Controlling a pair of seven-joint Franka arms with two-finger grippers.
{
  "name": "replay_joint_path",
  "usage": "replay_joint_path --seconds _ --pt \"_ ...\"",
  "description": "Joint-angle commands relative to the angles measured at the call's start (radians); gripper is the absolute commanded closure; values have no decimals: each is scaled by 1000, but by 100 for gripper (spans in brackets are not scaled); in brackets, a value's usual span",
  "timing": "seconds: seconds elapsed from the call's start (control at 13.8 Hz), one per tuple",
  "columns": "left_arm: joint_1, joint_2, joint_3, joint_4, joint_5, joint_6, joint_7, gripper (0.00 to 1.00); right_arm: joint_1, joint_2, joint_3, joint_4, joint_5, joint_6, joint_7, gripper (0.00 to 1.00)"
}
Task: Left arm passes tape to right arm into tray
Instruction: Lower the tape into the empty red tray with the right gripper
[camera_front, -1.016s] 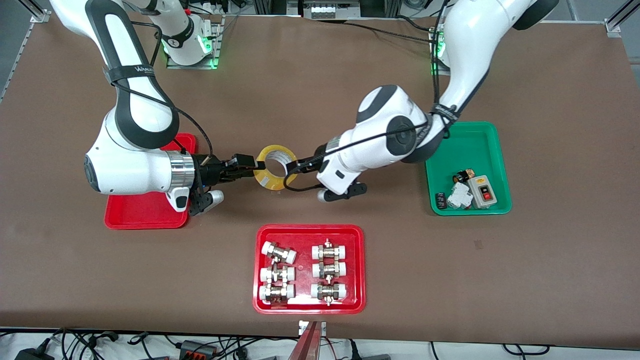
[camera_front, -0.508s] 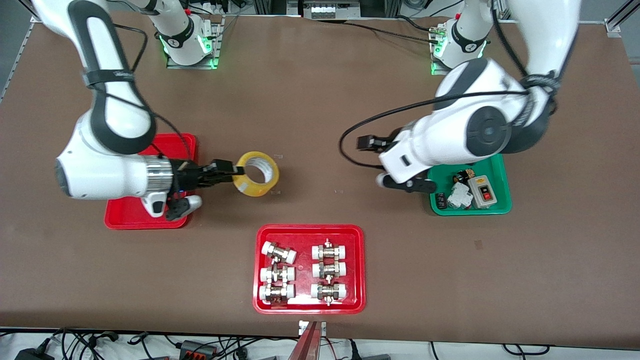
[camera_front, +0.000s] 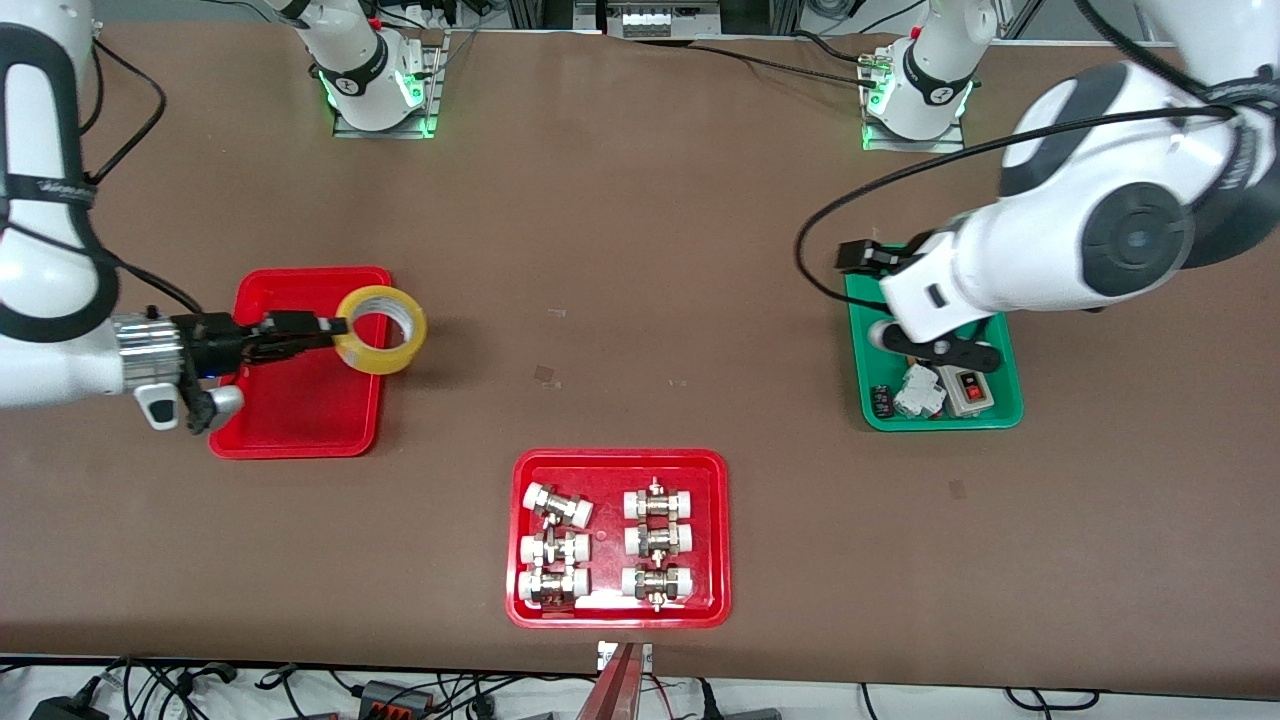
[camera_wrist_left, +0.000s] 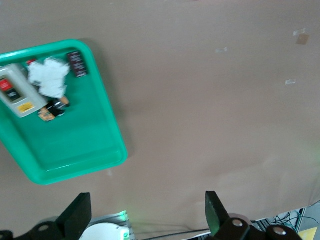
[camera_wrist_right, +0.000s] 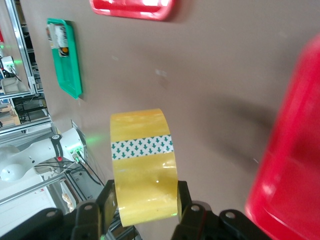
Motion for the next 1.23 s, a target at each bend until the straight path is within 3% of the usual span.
replay_joint_path --seconds 0.0,0.15,0.44,0.58,0.8,1.02,1.09,1.16 --pt "46 -50 5 -31 34 -27 45 0 -65 34 17 15 -56 -55 -36 100" --pt "45 -130 76 -113 53 -12 123 0 -114 80 19 15 -134 -55 -113 100" --pt "36 -295 233 -220 56 58 151 0 -194 174 19 16 -169 -47 -269 100" --pt "29 -339 273 -250 65 97 159 0 -209 209 17 20 -186 -38 -336 100" --pt "-3 -455 302 -402 106 190 151 0 -222 237 17 21 -217 16 -413 100" --pt "-3 -478 296 -422 105 187 49 0 -220 248 19 21 -263 75 -444 100" --pt "-3 -480 292 -422 106 190 42 0 -216 248 19 21 -277 91 -444 81" --pt "0 -475 292 -419 105 198 48 0 -213 246 19 21 -294 102 -444 44"
